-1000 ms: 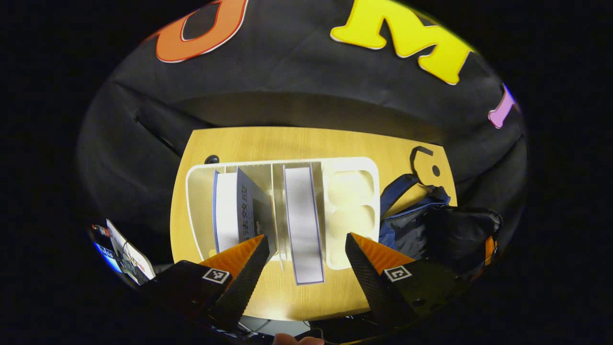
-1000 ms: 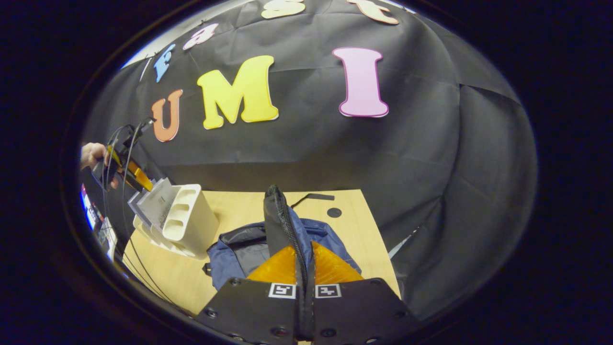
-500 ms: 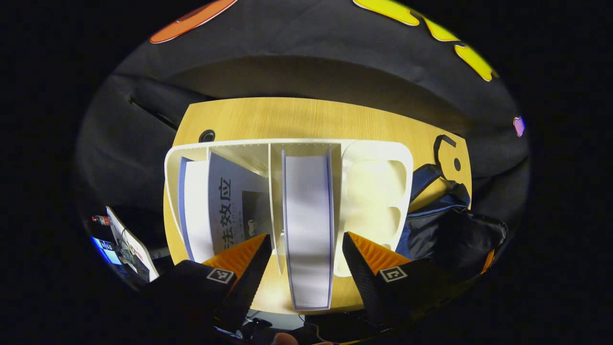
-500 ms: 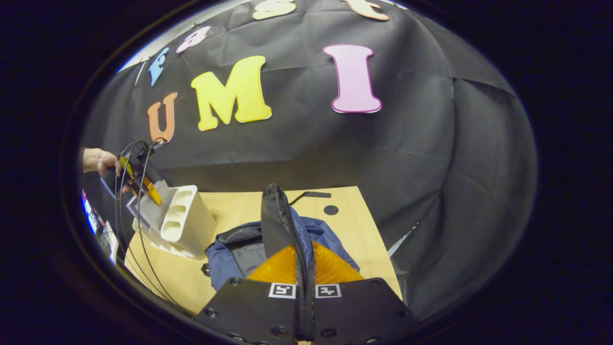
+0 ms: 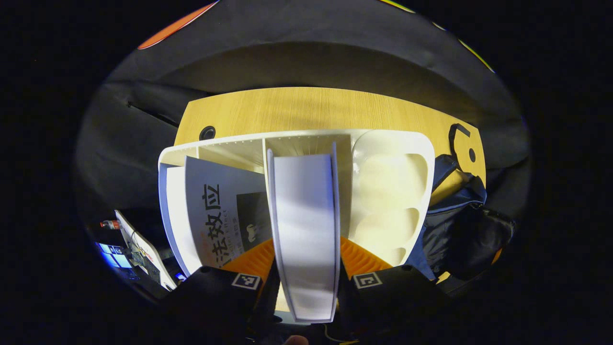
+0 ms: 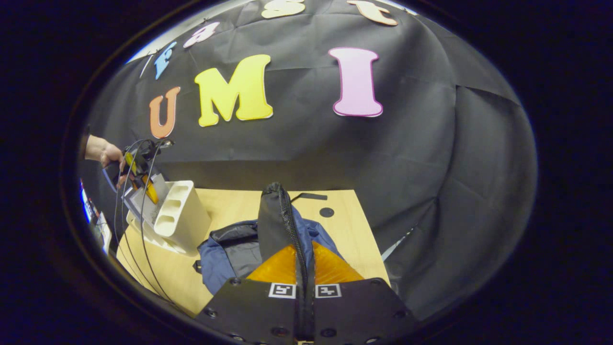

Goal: Open the schoolbag, grab two books from the bookshelf and put them into the schoolbag.

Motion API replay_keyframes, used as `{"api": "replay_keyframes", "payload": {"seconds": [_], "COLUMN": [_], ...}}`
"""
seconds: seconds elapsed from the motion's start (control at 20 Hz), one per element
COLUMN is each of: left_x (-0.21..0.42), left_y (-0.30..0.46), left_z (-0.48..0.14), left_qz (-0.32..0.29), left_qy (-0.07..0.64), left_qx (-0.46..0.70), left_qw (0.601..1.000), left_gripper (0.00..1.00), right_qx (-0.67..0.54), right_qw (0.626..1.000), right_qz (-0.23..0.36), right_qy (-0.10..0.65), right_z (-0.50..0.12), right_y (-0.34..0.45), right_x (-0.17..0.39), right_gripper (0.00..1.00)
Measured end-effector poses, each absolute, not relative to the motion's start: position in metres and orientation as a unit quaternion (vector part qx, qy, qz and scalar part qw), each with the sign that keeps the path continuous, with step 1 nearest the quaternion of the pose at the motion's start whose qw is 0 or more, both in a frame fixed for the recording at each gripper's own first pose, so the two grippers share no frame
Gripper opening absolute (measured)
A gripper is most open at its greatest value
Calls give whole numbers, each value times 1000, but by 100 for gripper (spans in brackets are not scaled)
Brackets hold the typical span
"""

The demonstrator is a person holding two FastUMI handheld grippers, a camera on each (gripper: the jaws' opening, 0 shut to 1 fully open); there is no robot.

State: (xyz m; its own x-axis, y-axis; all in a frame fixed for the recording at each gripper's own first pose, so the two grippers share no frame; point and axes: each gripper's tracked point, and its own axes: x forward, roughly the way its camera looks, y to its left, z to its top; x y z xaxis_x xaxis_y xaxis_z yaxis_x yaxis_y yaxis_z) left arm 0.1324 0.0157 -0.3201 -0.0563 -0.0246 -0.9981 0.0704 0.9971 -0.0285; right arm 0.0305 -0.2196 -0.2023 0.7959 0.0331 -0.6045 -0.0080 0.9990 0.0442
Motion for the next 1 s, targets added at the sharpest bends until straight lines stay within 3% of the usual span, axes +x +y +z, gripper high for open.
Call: {"api": "replay_keyframes", "payload": {"seconds": [0.35,0.8,1.0], "left_x": [124,57,27], "left_y": [26,38,18], "left_z": [-290,-127,-91], "left_qz": [-43,-99,-124], "left_qy": [721,652,624], "left_qx": [33,-3,-109], "left_qw": [691,752,764], "left_gripper": [46,44,44], "right_qx": [20,14,18], "right_qw": [947,946,945], "right_qz": [2,-5,-8], "right_qy": [321,324,325], "right_z": [-203,-203,-200], "right_y": [-222,-212,-206], "right_x": [30,22,20], "right_gripper": [0,2,0]}}
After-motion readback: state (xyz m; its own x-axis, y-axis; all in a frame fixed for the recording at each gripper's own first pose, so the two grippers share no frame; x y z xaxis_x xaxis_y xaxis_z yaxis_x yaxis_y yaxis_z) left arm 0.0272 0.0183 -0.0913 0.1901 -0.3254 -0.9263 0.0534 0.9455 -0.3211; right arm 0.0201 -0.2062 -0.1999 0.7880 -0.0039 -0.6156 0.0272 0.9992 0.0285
